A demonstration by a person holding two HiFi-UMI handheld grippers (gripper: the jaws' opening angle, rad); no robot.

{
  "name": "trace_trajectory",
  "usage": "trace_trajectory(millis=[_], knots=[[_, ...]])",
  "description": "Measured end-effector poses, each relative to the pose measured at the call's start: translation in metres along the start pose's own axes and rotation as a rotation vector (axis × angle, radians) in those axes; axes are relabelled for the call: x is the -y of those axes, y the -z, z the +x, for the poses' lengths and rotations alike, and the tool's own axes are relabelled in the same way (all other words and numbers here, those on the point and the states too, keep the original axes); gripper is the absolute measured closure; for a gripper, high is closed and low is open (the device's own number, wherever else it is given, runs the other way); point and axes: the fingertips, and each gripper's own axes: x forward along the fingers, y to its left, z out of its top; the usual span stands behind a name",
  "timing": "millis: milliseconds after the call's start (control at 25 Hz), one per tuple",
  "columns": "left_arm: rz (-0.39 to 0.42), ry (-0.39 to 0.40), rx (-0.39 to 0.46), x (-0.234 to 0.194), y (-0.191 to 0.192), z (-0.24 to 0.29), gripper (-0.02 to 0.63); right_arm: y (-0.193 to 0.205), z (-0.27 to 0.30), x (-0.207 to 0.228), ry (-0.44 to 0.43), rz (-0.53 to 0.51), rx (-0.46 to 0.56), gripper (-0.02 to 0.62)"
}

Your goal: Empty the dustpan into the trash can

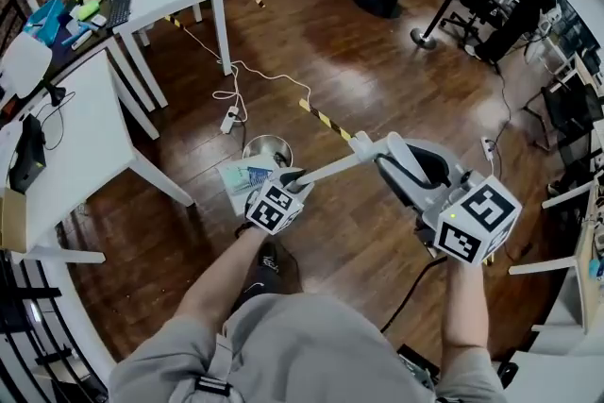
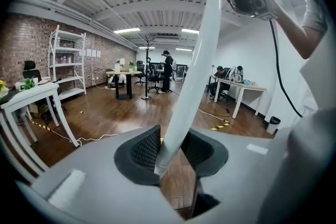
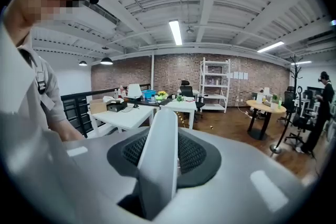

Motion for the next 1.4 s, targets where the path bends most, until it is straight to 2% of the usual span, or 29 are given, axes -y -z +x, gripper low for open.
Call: trace_trajectory(millis=[160,400,560,720,800,920,1040,1160,1400], knots=[[-0.009,0.092,-0.036,-0.024,0.003,0.03,0.492,-0.003,0.041,0.037,0.058,0.026,-0.06,0.474],[-0.032,0.195,-0.12,-0.052,0.007,0.064,0.494,-0.002,0.086,0.084,0.096,0.021,-0.088,0.464],[-0.054,0.23,-0.136,-0.064,-0.01,0.084,0.495,-0.021,0.094,0.13,0.122,0.031,0.025,0.449],[-0.073,0.226,-0.153,-0.084,-0.032,0.11,0.5,-0.038,0.088,0.178,0.116,0.024,0.162,0.357],[-0.108,0.209,-0.163,-0.102,-0.038,0.12,0.503,-0.043,0.083,0.201,0.102,0.036,0.234,0.341],[-0.168,0.178,-0.182,-0.128,-0.042,0.134,0.503,-0.026,0.083,0.241,0.063,0.103,0.283,0.336],[-0.211,0.133,-0.196,-0.149,-0.047,0.148,0.505,0.014,0.111,0.265,-0.051,0.187,0.245,0.336],[-0.233,0.114,-0.203,-0.161,-0.054,0.161,0.505,0.047,0.17,0.271,-0.159,0.221,0.186,0.336],[-0.275,0.088,-0.196,-0.184,-0.063,0.174,0.505,0.045,0.281,0.281,-0.257,0.236,0.229,0.406]])
